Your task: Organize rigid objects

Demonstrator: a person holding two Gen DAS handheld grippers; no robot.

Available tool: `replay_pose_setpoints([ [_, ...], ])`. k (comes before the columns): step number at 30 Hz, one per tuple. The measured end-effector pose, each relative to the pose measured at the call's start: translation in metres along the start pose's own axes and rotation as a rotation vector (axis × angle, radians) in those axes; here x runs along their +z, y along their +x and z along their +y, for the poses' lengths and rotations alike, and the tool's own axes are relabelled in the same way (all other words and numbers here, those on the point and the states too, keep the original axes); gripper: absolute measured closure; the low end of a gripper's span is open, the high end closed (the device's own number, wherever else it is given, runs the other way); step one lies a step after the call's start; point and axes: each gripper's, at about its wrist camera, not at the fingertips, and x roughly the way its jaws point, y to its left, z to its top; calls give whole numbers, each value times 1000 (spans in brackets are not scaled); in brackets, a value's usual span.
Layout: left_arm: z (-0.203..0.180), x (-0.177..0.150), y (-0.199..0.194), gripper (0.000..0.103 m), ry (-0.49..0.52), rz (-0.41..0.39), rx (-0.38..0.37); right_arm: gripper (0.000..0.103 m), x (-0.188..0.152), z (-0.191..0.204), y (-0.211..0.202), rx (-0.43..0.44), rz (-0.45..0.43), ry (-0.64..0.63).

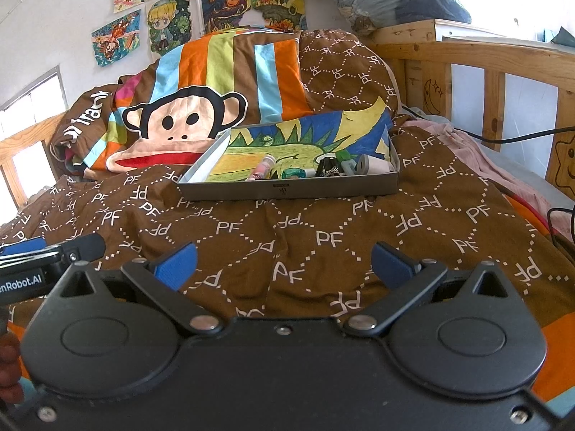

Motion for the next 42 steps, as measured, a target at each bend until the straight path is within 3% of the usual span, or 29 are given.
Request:
replay_pose_setpoints([
  [42, 0, -2, -1, 1, -3, 4, -1, 0, -4, 8, 1, 4, 27, -5],
])
